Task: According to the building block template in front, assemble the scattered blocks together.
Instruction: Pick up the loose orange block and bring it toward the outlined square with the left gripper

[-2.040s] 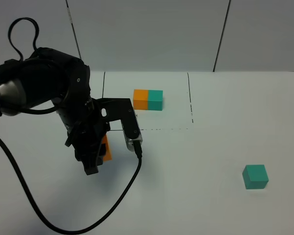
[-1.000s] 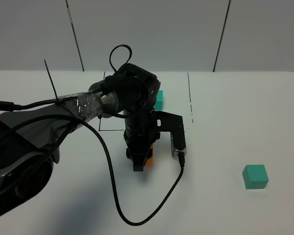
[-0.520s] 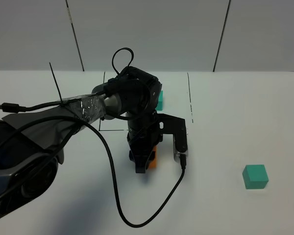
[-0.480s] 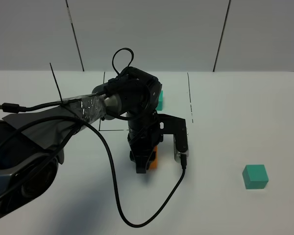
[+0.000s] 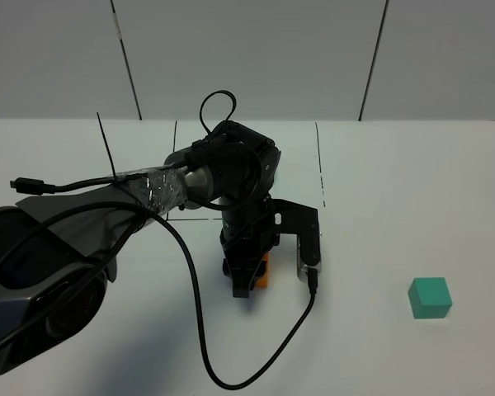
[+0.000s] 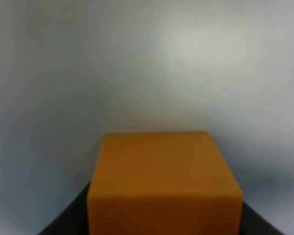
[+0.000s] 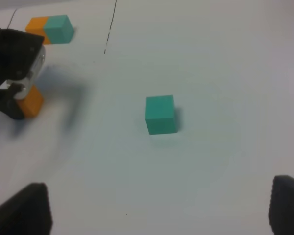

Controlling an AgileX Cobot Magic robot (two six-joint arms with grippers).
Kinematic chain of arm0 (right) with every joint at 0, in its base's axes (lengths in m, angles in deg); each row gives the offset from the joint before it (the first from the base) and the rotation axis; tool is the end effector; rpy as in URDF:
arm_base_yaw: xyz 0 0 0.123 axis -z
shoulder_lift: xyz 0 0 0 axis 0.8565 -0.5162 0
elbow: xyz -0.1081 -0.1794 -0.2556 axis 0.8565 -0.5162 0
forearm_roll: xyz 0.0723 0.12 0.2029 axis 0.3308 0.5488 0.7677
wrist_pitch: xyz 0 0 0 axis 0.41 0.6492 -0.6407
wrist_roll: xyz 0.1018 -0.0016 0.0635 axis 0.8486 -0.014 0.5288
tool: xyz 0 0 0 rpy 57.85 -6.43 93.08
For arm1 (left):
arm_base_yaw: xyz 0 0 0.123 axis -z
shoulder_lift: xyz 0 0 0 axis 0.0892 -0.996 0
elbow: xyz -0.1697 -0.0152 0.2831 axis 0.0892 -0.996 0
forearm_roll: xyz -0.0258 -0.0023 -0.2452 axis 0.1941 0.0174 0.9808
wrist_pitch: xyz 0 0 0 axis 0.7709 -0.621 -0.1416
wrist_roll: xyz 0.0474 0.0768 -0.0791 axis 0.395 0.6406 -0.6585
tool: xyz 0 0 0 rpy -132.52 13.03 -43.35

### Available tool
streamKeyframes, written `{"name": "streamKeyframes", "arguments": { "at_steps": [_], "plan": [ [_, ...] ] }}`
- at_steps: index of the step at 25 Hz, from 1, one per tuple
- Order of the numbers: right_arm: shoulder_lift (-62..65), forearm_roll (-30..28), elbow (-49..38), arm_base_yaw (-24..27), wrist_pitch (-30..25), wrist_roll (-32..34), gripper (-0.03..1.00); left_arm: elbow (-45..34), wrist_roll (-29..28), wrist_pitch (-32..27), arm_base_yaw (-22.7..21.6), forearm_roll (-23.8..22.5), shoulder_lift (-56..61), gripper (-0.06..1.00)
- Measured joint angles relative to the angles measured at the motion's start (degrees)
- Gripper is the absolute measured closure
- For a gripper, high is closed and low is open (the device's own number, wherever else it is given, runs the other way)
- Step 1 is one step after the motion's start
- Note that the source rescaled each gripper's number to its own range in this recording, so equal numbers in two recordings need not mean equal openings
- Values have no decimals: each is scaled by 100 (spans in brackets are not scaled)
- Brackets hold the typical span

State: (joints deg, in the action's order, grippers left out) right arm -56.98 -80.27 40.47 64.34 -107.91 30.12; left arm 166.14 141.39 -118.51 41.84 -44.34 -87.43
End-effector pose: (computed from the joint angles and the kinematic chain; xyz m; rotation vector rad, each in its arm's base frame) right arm -0.0287 0.0188 0.2605 0.0310 2.0340 0.0886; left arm 0.4151 -0.3149 0.1130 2.2251 2.0840 -0.0283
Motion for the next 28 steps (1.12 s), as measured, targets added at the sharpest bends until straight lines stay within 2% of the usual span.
{"name": "streamKeyframes", "arguments": {
  "at_steps": [18, 19, 21, 26, 27, 28],
  "plan": [
    [0, 0, 0, 0, 0, 16, 20, 9, 7, -127, 0, -68, -4, 94],
    [0, 0, 0, 0, 0, 16, 20, 9, 7, -157, 0, -72, -4, 92],
    [0, 0, 0, 0, 0, 16, 20, 9, 7, -228, 0, -87, -4, 79],
    [0, 0, 0, 0, 0, 16, 20, 19, 7, -409, 0, -114, -4, 13],
    [0, 0, 0, 0, 0, 21, 20, 19, 7, -409, 0, -141, -4, 4],
    [0, 0, 0, 0, 0, 20, 20, 19, 7, -403, 0, -174, -4, -1]
  ]
}}
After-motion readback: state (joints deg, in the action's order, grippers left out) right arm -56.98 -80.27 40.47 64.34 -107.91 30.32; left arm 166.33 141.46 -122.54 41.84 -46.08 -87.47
